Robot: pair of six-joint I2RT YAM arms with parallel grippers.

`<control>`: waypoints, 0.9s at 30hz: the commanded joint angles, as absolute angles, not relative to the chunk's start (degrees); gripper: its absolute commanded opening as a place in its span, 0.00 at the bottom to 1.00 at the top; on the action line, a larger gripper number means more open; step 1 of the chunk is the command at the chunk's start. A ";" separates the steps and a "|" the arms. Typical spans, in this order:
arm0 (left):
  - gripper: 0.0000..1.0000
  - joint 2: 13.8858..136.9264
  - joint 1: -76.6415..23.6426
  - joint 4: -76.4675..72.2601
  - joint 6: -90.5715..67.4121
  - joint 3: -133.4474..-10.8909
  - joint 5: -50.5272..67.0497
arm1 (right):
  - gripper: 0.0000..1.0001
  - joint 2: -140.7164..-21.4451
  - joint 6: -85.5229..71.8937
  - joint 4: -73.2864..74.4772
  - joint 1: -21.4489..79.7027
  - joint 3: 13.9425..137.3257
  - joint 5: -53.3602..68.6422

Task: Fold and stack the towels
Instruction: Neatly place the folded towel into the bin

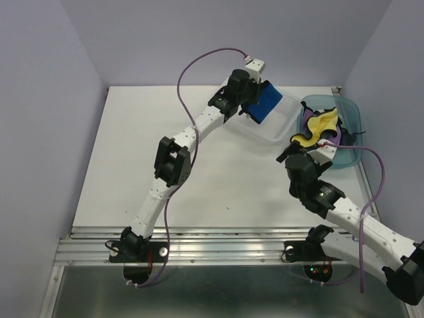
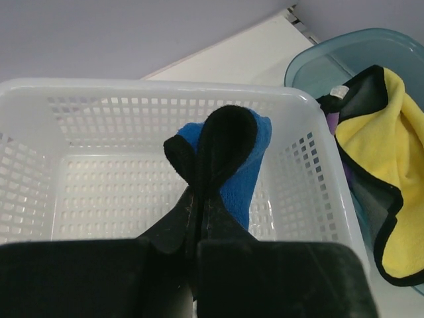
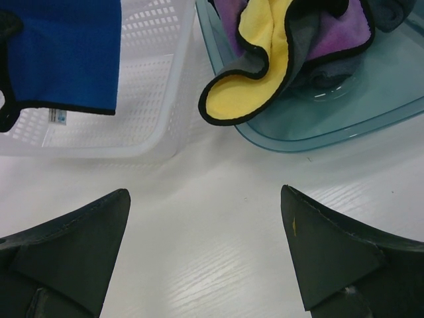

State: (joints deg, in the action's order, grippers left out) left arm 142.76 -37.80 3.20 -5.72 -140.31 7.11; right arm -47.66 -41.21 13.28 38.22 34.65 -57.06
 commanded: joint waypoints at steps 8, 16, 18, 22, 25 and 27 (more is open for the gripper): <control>0.00 145.37 -34.28 2.29 -8.44 -142.12 10.63 | 1.00 -50.18 -42.28 11.25 37.79 34.80 -60.55; 0.00 148.89 -33.31 1.85 -7.12 -144.05 10.29 | 1.00 -50.89 -42.45 11.16 37.79 34.89 -61.35; 0.00 148.89 -33.22 1.67 -6.59 -144.05 9.50 | 1.00 -51.15 -42.36 10.90 37.88 34.72 -61.44; 0.10 148.97 -33.22 1.49 -6.33 -144.05 5.37 | 1.00 -51.94 -42.36 11.42 37.79 35.24 -61.43; 0.45 148.45 -33.22 1.67 -5.54 -143.97 3.78 | 1.00 -51.95 -42.45 11.78 37.79 35.51 -61.61; 0.59 147.66 -33.22 1.58 -5.36 -143.79 3.52 | 1.00 -51.86 -42.45 11.78 37.79 35.59 -61.61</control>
